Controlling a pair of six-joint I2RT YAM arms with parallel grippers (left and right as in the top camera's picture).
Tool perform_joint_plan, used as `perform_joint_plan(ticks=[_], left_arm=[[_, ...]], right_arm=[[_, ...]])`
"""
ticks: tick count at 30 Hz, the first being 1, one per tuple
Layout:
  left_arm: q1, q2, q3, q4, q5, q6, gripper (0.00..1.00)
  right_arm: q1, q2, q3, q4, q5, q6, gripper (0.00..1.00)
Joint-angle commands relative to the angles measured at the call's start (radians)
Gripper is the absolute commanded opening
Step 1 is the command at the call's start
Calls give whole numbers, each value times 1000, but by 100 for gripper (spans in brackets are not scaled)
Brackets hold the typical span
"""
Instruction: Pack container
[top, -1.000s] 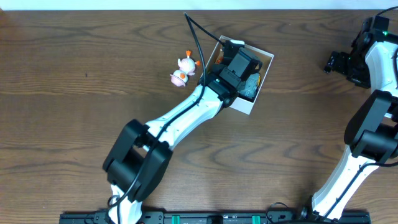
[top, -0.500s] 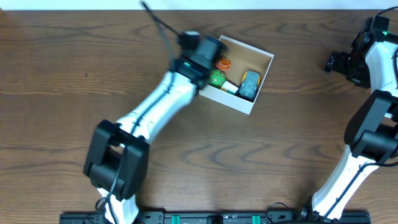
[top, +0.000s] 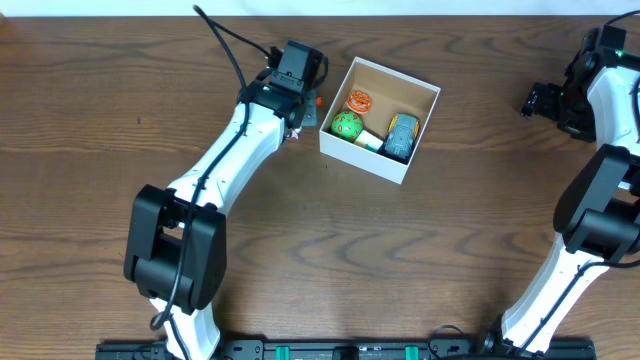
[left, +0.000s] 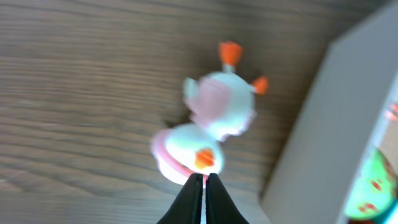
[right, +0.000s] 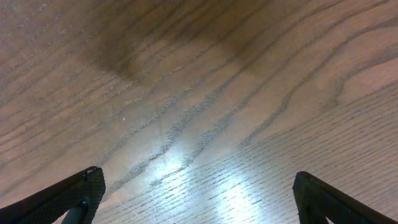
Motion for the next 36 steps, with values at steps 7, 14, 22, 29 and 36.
perform_joint_plan(ticks=[7, 14, 22, 29, 36], left_arm=[[0, 22, -8, -37, 178, 110, 6], [-13, 22, -8, -45, 209, 126, 6], [-78, 22, -8, -52, 219, 156, 6], [-112, 22, -8, -55, 219, 137, 6], [-134, 22, -8, -63, 272, 109, 6]], right_arm=[[-8, -2, -3, 0, 3, 10, 99], [-8, -2, -3, 0, 3, 10, 99], [-8, -2, -3, 0, 3, 10, 99], [-8, -2, -3, 0, 3, 10, 99], [-8, -2, -3, 0, 3, 10, 99]])
